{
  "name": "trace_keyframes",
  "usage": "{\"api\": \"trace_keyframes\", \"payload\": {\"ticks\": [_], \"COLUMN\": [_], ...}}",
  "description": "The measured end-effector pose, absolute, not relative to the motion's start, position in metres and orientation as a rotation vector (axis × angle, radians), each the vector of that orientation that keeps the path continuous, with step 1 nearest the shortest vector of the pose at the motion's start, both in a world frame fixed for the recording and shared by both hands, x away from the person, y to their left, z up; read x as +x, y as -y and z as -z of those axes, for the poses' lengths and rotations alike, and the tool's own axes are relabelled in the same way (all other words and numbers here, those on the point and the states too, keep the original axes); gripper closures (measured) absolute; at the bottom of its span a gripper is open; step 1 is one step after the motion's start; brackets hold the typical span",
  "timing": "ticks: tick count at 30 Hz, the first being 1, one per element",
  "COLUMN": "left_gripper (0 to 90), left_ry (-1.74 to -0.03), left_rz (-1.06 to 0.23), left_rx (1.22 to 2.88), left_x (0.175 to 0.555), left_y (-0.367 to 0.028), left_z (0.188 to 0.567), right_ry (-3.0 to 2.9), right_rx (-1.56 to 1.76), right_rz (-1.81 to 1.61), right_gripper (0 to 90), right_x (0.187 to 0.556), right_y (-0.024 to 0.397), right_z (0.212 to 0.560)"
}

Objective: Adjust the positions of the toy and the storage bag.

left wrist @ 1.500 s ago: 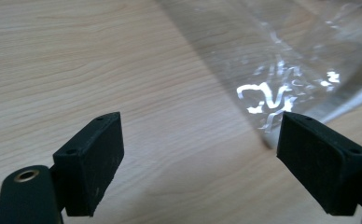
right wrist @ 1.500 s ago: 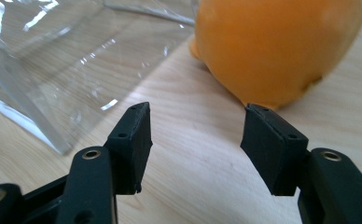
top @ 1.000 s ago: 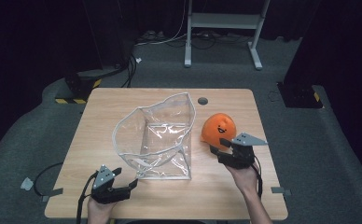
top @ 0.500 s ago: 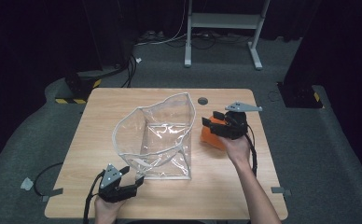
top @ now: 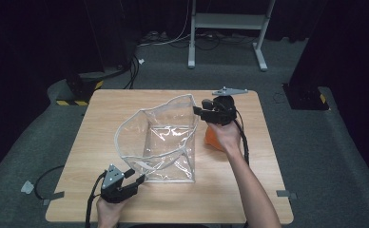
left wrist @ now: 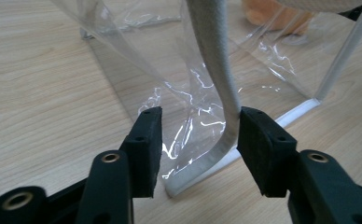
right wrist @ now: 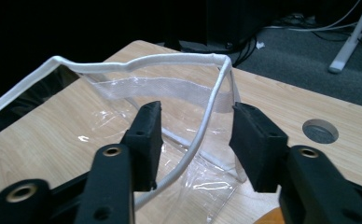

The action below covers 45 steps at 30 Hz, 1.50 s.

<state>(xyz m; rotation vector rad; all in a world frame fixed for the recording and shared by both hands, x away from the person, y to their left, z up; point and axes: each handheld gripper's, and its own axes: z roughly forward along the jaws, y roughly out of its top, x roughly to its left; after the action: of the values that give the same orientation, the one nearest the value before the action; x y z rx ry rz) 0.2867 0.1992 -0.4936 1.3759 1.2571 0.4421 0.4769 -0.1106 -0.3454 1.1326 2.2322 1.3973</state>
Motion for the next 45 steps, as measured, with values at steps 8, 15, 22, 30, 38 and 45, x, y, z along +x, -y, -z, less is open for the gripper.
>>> {"api": "trace_keyframes", "payload": {"ticks": [8,15,22,30,38,45], "left_gripper": [60.2,65.9,68.3,70.3,69.4,68.4], "left_ry": [-1.238,-1.223,-1.219,-1.233,-1.259,-1.261], "left_rz": [-0.413,-0.407,-0.391,-0.381,-0.383,-0.393], "left_rx": [1.38,1.416,1.441,1.432,1.419,1.433], "left_x": [0.292,0.302,0.315,0.335,0.355,0.365], "left_y": [-0.197,-0.195,-0.195,-0.196,-0.199,-0.199], "left_z": [0.491,0.489,0.486,0.483,0.481,0.48], "right_ry": [-2.269,-2.264,-2.252,-2.227,-2.211,-2.209], "right_rx": [1.158,1.154,1.165,1.188,1.211,1.211], "right_rz": [-1.298,-1.251,-1.223,-1.195,-1.179,-1.161], "right_gripper": [77.3,87.5,88.3,88.4,88.4,88.4], "right_x": [0.487,0.49,0.493,0.497,0.498,0.495], "right_y": [0.102,0.106,0.11,0.116,0.121,0.125], "right_z": [0.348,0.348,0.348,0.347,0.348,0.346]}}
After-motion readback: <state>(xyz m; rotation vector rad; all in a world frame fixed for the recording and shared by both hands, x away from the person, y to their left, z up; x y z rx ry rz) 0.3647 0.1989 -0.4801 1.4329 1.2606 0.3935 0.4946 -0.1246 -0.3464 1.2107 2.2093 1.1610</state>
